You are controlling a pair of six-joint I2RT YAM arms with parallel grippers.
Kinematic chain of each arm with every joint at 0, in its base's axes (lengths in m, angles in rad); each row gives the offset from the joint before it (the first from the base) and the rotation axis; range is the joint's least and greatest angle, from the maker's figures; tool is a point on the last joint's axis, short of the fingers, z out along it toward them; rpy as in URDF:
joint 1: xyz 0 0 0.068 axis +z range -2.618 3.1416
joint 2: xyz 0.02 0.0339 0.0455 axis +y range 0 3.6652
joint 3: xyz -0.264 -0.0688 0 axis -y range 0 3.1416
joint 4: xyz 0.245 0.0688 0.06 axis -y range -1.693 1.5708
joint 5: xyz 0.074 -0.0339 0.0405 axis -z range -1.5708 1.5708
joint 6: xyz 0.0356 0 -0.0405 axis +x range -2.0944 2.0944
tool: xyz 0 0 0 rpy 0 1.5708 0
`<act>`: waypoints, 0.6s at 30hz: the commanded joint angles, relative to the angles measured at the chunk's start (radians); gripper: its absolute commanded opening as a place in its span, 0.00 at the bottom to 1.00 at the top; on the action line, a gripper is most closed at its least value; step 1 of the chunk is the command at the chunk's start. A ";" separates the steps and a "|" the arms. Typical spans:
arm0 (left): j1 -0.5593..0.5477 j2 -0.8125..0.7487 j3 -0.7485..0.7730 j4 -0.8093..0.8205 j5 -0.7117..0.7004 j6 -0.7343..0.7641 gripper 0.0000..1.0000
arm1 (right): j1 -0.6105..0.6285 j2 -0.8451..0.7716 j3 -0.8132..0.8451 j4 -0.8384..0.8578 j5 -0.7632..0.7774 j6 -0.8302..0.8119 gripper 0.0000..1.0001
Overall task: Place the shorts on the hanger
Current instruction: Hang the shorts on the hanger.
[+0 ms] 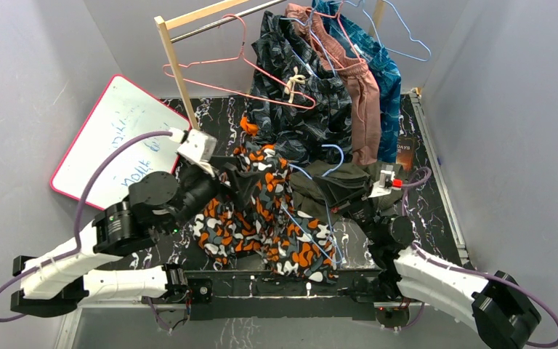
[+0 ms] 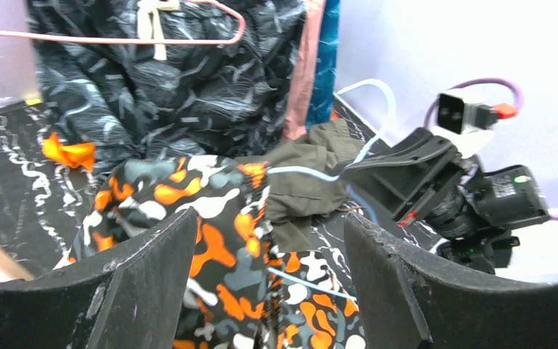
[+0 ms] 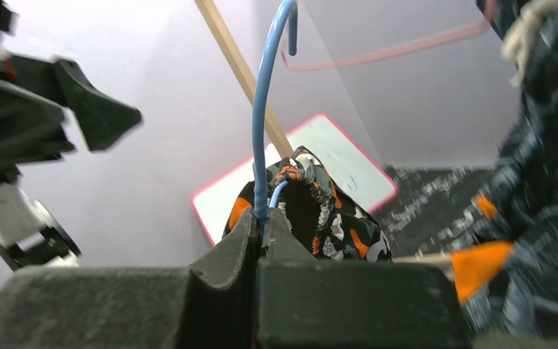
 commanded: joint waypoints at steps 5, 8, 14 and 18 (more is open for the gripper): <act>-0.004 -0.055 -0.008 -0.065 -0.101 0.243 0.74 | -0.003 0.056 0.181 0.341 -0.069 -0.003 0.00; -0.003 -0.050 0.042 -0.063 -0.065 0.331 0.74 | -0.004 0.034 0.198 0.335 -0.085 -0.005 0.00; -0.004 -0.074 0.178 -0.011 0.209 0.462 0.76 | -0.003 0.017 0.286 0.350 -0.077 0.002 0.00; -0.004 -0.086 0.210 0.055 0.279 0.505 0.76 | -0.004 0.020 0.353 0.371 -0.099 -0.002 0.00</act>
